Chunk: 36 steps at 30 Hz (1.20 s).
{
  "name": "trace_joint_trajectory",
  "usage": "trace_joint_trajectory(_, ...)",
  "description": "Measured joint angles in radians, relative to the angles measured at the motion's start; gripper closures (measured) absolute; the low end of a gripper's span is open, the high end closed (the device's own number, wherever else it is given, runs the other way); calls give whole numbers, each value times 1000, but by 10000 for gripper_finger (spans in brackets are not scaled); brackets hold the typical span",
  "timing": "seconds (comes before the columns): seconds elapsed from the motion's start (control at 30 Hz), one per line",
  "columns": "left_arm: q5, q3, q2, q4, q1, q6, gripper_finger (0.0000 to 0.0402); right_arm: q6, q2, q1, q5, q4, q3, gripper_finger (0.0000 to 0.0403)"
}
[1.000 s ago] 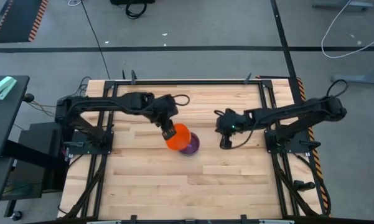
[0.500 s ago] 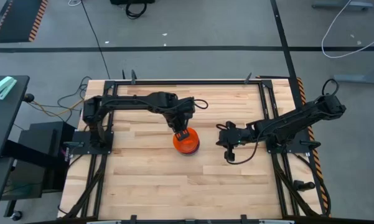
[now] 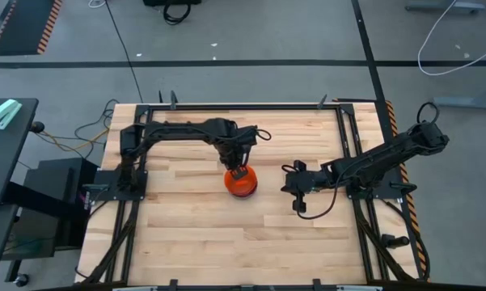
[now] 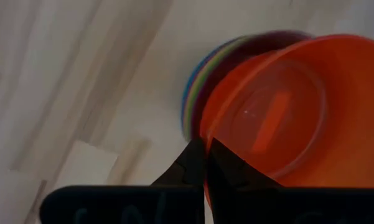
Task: Nest bowls inside each other
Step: Stack the orange bowl on top of the purple bowl, then return to Home Position
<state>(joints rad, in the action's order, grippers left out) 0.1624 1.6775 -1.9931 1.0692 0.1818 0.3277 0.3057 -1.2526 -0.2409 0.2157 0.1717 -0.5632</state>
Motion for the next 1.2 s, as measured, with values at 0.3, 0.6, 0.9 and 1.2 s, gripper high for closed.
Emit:
trace_joint_trajectory(0.3, 19, 0, -16, 0, 0, -1, 390, -16, -5, 0, -1, -13, 0, 402)
trace_joint_trajectory(0.6, 19, 0, -18, 2, 0, -5, 369, -17, -5, 0, -3, -15, 0, 402)
trace_joint_trajectory(0.9, 19, 0, -18, 2, 0, -2, 325, -18, -5, 0, -3, -15, 0, 401)
trace_joint_trajectory(1.2, 15, 75, -16, 112, 37, -86, 299, -17, -5, 0, -3, -16, 0, 400)
